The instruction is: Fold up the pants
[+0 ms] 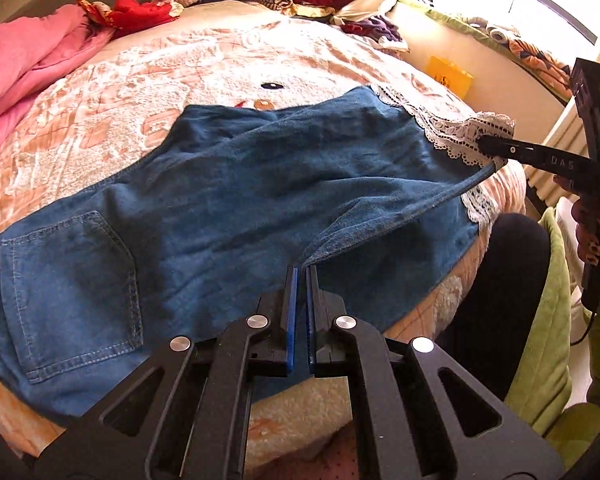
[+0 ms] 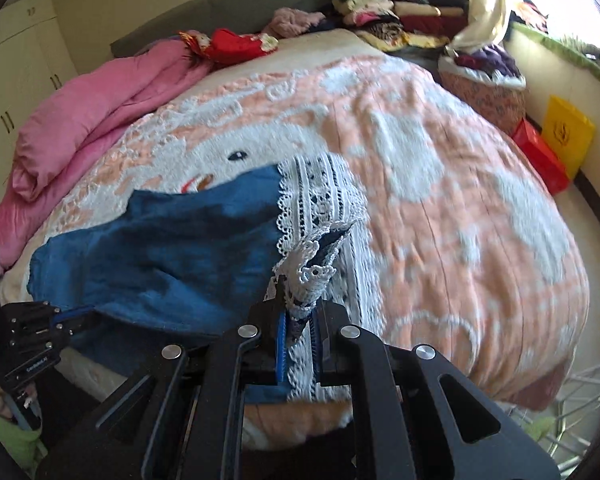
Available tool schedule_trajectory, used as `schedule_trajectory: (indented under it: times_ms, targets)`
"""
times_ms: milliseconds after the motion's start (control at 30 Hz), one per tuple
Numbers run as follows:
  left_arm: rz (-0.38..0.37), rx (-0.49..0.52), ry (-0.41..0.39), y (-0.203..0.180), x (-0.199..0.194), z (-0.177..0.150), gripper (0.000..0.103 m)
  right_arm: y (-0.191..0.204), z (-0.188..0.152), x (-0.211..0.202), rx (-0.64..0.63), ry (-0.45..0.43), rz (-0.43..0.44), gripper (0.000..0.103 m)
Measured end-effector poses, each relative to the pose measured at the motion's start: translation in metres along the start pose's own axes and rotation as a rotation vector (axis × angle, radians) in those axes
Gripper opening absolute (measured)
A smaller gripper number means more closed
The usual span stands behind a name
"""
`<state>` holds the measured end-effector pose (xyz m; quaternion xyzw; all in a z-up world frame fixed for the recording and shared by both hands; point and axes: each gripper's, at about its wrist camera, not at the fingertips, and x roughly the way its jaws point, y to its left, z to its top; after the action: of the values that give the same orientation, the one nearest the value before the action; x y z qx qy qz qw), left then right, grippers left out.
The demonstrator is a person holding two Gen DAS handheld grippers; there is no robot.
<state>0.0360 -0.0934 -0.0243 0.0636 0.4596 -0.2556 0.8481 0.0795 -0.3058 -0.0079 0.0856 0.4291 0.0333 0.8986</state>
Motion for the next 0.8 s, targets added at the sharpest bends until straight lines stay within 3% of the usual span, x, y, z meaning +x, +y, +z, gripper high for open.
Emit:
schedule_trajectory:
  times_ms: [233, 433, 800]
  targets:
    - [0.013, 0.048, 0.013, -0.009, -0.003, -0.006, 0.0, -0.013, -0.018, 0.002, 0.047, 0.044, 0.032, 0.009]
    - [0.008, 0.06, 0.04, -0.012, 0.004, -0.009, 0.0, -0.021, -0.032, 0.018, 0.065, 0.111, 0.006, 0.009]
    - [-0.002, 0.068, 0.054, -0.012, 0.008, -0.012, 0.0, -0.026, -0.042, 0.013, 0.068, 0.128, 0.005, 0.009]
